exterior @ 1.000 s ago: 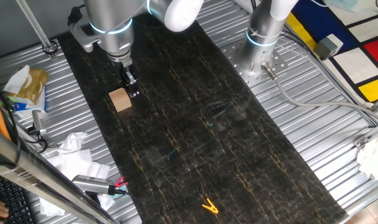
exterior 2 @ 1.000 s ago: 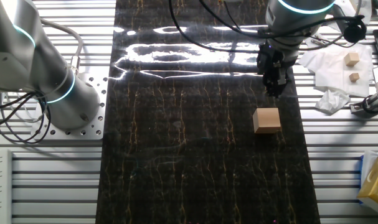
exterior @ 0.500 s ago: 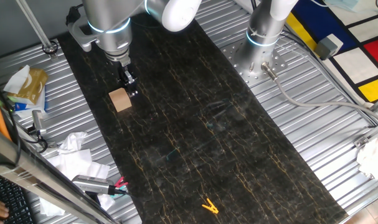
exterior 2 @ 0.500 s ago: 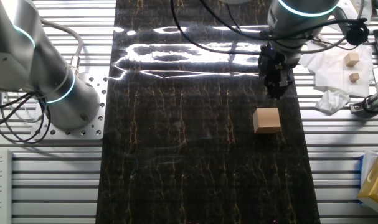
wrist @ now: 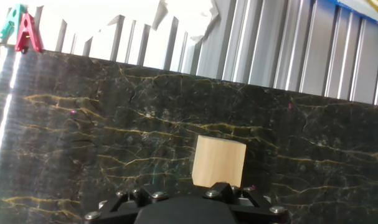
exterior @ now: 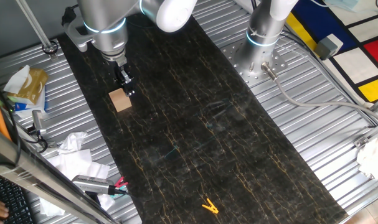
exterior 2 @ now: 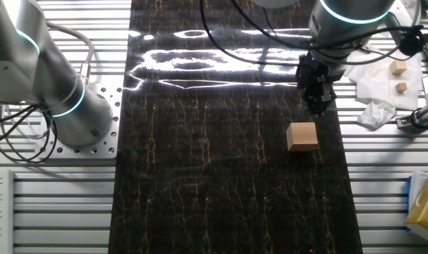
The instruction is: Hold a small block with the gripper and sweep it from left to right on the table
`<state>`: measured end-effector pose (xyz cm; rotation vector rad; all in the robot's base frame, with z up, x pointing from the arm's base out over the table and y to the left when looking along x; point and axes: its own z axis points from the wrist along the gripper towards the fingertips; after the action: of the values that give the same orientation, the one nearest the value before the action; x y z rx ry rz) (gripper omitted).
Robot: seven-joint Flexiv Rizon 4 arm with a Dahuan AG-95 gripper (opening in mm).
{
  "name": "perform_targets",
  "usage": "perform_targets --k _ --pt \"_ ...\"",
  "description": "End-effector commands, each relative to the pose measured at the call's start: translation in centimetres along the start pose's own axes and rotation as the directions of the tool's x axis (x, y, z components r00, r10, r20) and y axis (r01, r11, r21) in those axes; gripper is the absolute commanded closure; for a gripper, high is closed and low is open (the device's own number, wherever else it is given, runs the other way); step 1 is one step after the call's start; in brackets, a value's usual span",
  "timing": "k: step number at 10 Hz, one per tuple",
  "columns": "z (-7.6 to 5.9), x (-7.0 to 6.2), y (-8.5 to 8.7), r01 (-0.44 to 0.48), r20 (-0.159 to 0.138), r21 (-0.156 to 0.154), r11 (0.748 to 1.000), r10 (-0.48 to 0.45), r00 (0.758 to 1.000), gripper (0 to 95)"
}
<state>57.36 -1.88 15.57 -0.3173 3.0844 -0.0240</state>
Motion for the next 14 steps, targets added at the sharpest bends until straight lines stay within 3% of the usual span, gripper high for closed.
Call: perform_targets --k 1,14 --pt "0.1 -0.1 -0.1 0.004 -0.001 0.0 1.0 -0.004 1.0 38.0" --pt "0.0 -1.1 -1.6 0.009 -0.004 -0.003 1.0 -0.009 1.0 38.0"
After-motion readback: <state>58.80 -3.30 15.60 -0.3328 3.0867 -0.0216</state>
